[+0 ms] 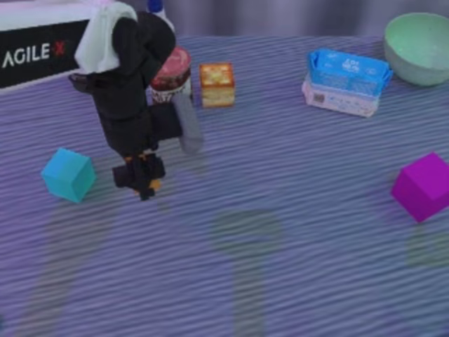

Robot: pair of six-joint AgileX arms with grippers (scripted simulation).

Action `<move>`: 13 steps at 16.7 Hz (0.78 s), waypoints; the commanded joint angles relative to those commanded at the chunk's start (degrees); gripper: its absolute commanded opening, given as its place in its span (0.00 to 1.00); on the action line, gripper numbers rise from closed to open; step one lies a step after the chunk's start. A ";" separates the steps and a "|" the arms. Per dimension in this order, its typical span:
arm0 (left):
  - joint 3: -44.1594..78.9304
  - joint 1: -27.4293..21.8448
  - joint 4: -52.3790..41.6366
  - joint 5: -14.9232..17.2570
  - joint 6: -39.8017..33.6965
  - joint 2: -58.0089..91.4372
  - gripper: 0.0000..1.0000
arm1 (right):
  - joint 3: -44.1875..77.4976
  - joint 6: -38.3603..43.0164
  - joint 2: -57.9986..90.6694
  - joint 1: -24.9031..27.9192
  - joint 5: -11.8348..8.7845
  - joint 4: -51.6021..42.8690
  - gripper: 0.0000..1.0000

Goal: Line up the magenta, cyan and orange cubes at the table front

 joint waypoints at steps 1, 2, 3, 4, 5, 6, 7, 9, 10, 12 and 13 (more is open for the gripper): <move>1.60 -2.47 -0.80 -0.01 -1.28 0.88 0.00 | 0.00 0.00 0.00 0.00 0.00 0.00 1.00; 3.36 -5.24 -1.72 -0.01 -2.79 1.86 0.00 | 0.00 0.00 0.00 0.00 0.00 0.00 1.00; 5.23 -8.31 -2.73 0.00 -4.47 2.91 0.00 | 0.00 0.00 0.00 0.00 0.00 0.00 1.00; 7.17 -11.69 -3.81 0.03 -6.25 4.01 0.00 | 0.00 0.00 0.00 0.00 0.00 0.00 1.00; 9.15 -15.35 -4.93 0.06 -8.06 5.13 0.00 | 0.00 0.00 0.00 0.00 0.00 0.00 1.00; 11.15 -19.11 -6.02 0.09 -9.85 6.23 0.00 | 0.00 0.00 0.00 0.00 0.00 0.00 1.00; 13.12 -22.73 -7.03 0.11 -11.59 7.23 0.00 | 0.00 0.00 0.00 0.00 0.00 0.00 1.00; 16.61 -28.63 -8.59 0.08 -14.80 8.69 0.00 | 0.00 0.00 0.00 0.00 0.00 0.00 1.00; 17.99 -30.74 -9.11 0.03 -16.12 9.13 0.00 | 0.00 0.00 0.00 0.00 0.00 0.00 1.00; 19.67 -33.13 -9.67 -0.07 -17.83 9.55 0.00 | 0.00 0.00 0.00 0.00 0.00 0.00 1.00; 19.89 -33.41 -9.73 -0.09 -18.05 9.59 0.00 | 0.00 0.00 0.00 0.00 0.00 0.00 1.00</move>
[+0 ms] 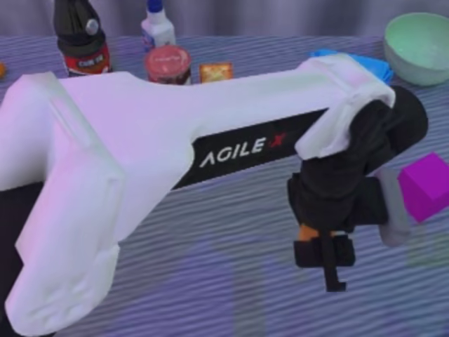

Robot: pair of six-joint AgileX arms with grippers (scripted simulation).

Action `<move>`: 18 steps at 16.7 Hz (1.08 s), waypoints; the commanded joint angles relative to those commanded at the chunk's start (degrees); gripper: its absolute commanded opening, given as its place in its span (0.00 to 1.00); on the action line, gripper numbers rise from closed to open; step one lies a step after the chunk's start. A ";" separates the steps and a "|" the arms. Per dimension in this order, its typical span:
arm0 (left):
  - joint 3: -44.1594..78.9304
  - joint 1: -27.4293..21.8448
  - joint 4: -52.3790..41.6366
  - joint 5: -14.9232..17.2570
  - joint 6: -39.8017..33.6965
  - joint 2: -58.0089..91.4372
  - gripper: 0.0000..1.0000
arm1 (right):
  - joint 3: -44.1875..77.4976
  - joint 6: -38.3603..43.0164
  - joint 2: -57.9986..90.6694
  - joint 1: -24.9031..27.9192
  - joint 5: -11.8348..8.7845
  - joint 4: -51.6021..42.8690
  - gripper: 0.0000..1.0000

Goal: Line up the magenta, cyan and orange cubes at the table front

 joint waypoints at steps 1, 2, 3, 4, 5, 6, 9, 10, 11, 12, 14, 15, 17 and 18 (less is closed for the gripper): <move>0.00 0.00 0.00 0.00 0.00 0.00 0.00 | 0.00 0.00 0.00 0.00 0.00 0.00 1.00; 0.00 0.00 0.00 0.00 0.00 0.00 0.00 | 0.00 0.00 0.00 0.00 0.00 0.00 1.00; -0.15 0.17 0.12 0.07 0.14 -0.26 0.00 | 0.00 0.00 0.00 0.00 0.00 0.00 1.00; -0.29 0.18 0.31 0.07 0.12 -0.20 0.00 | 0.00 0.00 0.00 0.00 0.00 0.00 1.00; -0.84 0.22 1.11 0.06 0.05 0.05 0.00 | 0.00 0.00 0.00 0.00 0.00 0.00 1.00; -1.71 0.26 2.42 0.06 -0.06 0.48 0.00 | 0.00 0.00 0.00 0.00 0.00 0.00 1.00; -5.34 0.10 7.85 0.17 -0.17 2.65 0.00 | 0.00 0.00 0.00 0.00 0.00 0.00 1.00; -6.55 -0.04 9.83 0.18 -0.12 3.35 0.00 | 0.00 0.00 0.00 0.00 0.00 0.00 1.00; -7.51 -0.14 11.48 0.15 -0.11 3.95 0.00 | 0.00 0.00 0.00 0.00 0.00 0.00 1.00; -8.15 -0.19 12.55 0.09 -0.13 4.38 0.00 | 0.00 0.00 0.00 0.00 0.00 0.00 1.00; -8.45 -0.21 13.02 0.05 -0.15 4.57 0.00 | 0.00 0.00 0.00 0.00 0.00 0.00 1.00; -8.45 -0.21 13.02 0.05 -0.15 4.57 0.00 | 0.00 0.00 0.00 0.00 0.00 0.00 1.00; -8.45 -0.21 13.02 0.05 -0.15 4.57 0.08 | 0.00 0.00 0.00 0.00 0.00 0.00 1.00; -8.45 -0.21 13.02 0.05 -0.15 4.57 0.15 | 0.00 0.00 0.00 0.00 0.00 0.00 1.00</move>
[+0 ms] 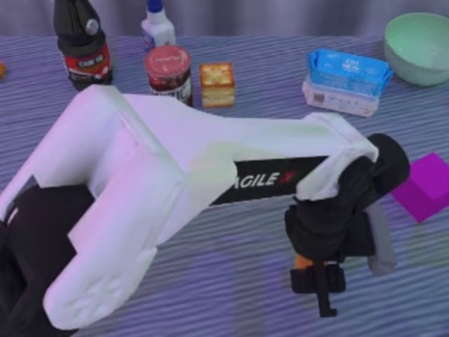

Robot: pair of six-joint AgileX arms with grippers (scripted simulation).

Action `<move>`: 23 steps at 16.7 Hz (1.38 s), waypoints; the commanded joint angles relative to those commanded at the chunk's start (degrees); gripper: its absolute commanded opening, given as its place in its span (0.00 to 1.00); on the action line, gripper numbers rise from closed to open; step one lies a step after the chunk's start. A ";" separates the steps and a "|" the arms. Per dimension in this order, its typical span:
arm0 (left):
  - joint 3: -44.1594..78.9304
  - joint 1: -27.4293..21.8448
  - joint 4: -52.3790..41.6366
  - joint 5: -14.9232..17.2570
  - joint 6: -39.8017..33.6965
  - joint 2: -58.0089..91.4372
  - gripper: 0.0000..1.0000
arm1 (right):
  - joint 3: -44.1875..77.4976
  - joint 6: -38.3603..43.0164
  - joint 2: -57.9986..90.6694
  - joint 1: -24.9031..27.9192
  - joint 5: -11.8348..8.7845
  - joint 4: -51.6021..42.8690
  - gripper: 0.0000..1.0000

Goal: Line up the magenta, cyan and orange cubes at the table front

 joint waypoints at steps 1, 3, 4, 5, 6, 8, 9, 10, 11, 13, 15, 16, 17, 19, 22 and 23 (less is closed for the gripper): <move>0.00 0.00 0.00 0.00 0.00 0.00 0.23 | 0.00 0.00 0.00 0.00 0.00 0.00 1.00; 0.00 0.00 0.00 0.00 0.00 0.00 0.38 | 0.00 0.00 0.00 0.00 0.00 0.00 1.00; 0.00 0.00 0.00 0.00 0.00 0.00 0.45 | 0.00 0.00 0.00 0.00 0.00 0.00 1.00; 0.00 0.00 0.00 0.00 0.00 0.00 0.53 | 0.00 0.00 0.00 0.00 0.00 0.00 1.00; 0.00 0.00 0.00 0.00 0.00 0.00 0.60 | 0.00 0.00 0.00 0.00 0.00 0.00 1.00; 0.00 0.00 0.00 0.00 0.00 0.00 0.75 | 0.00 0.00 0.00 0.00 0.00 0.00 1.00; 0.00 0.00 0.00 0.00 0.00 0.00 0.83 | 0.00 0.00 0.00 0.00 0.00 0.00 1.00; 0.00 0.00 0.00 0.00 0.00 0.00 0.90 | 0.00 0.00 0.00 0.00 0.00 0.00 1.00; 0.00 0.00 0.00 0.00 0.00 0.00 0.98 | 0.00 0.00 0.00 0.00 0.00 0.00 1.00; 0.00 0.00 0.00 0.00 0.00 0.00 1.00 | 0.00 0.00 0.00 0.00 0.00 0.00 1.00; 0.00 0.00 0.00 0.00 0.00 0.00 1.00 | 0.00 0.00 0.00 0.00 0.00 0.00 1.00; 0.00 0.00 0.00 0.00 0.00 0.00 1.00 | 0.00 0.00 0.00 0.00 0.00 0.00 1.00; 0.00 0.00 0.00 0.00 0.00 0.00 1.00 | 0.00 0.00 0.00 0.00 0.00 0.00 1.00; 0.00 0.00 0.00 0.00 0.00 0.00 1.00 | 0.00 0.00 0.00 0.00 0.00 0.00 1.00; 0.89 0.23 -1.01 0.00 -0.02 -0.29 1.00 | 0.00 0.00 0.00 0.00 0.00 0.00 1.00; 1.97 0.44 -2.42 0.00 -0.11 -0.66 1.00 | 0.00 0.00 0.00 0.00 0.00 0.00 1.00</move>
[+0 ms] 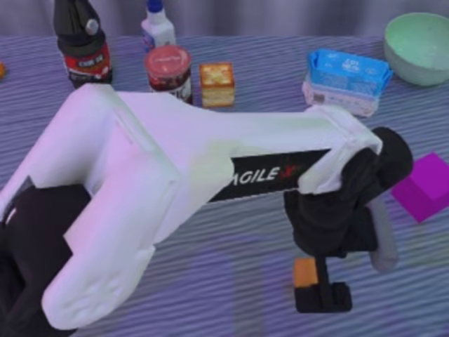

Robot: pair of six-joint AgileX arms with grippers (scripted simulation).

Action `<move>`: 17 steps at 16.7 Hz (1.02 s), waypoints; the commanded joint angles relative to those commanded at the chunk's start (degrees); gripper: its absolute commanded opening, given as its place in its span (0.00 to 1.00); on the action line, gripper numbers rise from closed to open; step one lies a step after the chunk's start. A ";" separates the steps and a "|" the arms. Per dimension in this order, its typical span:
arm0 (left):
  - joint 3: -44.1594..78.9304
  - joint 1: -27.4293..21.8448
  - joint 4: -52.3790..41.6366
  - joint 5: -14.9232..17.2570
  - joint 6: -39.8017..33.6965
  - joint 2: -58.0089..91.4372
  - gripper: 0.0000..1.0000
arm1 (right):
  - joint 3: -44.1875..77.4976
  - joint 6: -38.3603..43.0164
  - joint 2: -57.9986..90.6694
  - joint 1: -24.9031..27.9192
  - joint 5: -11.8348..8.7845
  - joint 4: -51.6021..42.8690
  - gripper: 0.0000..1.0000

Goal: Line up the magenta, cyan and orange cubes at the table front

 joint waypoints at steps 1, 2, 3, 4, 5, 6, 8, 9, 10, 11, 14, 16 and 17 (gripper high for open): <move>1.31 0.23 -2.02 0.01 -0.06 -0.50 1.00 | 0.00 0.00 0.00 0.00 0.00 0.00 1.00; 2.74 0.37 -4.52 0.05 -0.02 -1.08 1.00 | 0.00 0.00 0.00 0.00 0.00 0.00 1.00; 4.18 0.45 -6.96 0.08 0.10 -1.69 1.00 | 0.00 0.00 0.00 0.00 0.00 0.00 1.00; 5.54 0.57 -8.87 0.07 0.16 -2.33 1.00 | 0.00 0.00 0.00 0.00 0.00 0.00 1.00; 6.63 0.71 -10.17 0.02 0.16 -2.92 1.00 | 0.00 0.00 0.00 0.00 0.00 0.00 1.00; 7.28 0.85 -10.86 -0.03 0.13 -3.33 1.00 | 0.00 0.00 0.00 0.00 0.00 0.00 1.00; 7.39 0.88 -10.98 -0.05 0.12 -3.42 1.00 | 0.00 0.00 0.00 0.00 0.00 0.00 1.00; 7.39 0.88 -10.98 -0.05 0.12 -3.42 1.00 | 0.00 0.00 0.00 0.00 0.00 0.00 1.00; 7.28 0.54 -10.84 -0.04 0.12 -3.23 1.00 | 0.00 0.00 0.00 0.00 0.00 0.00 1.00; 7.25 0.67 -10.82 -0.04 0.08 -3.24 1.00 | 0.00 0.00 0.00 0.00 0.00 0.00 1.00; 6.35 4.52 -10.43 -0.12 -1.22 -3.68 1.00 | 0.00 0.00 0.00 0.00 0.00 0.00 1.00; 4.99 9.96 -9.87 -0.22 -3.02 -4.36 1.00 | 0.00 0.00 0.00 0.00 0.00 0.00 1.00; 4.09 13.34 -9.56 -0.26 -4.12 -4.77 1.00 | 0.00 0.00 0.00 0.00 0.00 0.00 1.00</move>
